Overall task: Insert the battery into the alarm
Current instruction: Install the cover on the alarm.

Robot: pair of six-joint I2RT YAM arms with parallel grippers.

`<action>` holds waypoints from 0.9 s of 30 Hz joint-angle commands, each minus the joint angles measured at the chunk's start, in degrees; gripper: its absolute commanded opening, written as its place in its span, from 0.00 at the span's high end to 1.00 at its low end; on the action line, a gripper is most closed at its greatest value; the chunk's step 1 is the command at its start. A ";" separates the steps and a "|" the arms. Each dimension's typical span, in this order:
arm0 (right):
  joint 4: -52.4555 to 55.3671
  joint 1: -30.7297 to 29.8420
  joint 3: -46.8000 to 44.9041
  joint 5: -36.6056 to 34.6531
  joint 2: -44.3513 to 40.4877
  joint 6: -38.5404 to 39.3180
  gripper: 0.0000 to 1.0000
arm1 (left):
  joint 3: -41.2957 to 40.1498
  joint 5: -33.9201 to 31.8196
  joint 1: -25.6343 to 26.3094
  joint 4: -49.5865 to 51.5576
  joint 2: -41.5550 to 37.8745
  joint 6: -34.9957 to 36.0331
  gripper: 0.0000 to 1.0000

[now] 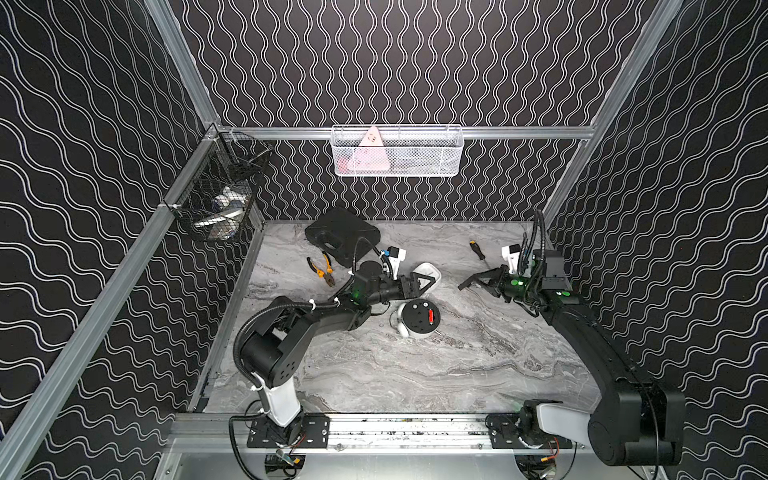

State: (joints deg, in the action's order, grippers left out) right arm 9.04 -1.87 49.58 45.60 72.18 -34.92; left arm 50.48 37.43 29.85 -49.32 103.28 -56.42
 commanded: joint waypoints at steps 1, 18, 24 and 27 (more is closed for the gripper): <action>-9.36 -1.88 -0.72 9.60 1.07 2.58 1.00 | -0.68 13.18 -1.29 -15.56 1.64 -16.65 0.09; -10.95 -13.55 4.01 16.15 7.62 9.01 1.00 | -6.41 14.70 -2.12 -5.07 -9.04 -7.31 0.51; -8.54 -14.02 4.82 16.17 7.58 10.99 1.00 | -6.48 15.59 -2.17 -7.27 -9.39 -9.14 0.65; -8.14 -14.03 4.82 15.83 7.38 11.34 1.00 | -6.44 15.85 -2.18 -7.02 -9.82 -9.18 0.72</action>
State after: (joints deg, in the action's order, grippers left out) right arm 1.06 -15.75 53.91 59.40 79.72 -25.80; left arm 43.90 51.86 27.73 -53.10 94.32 -64.45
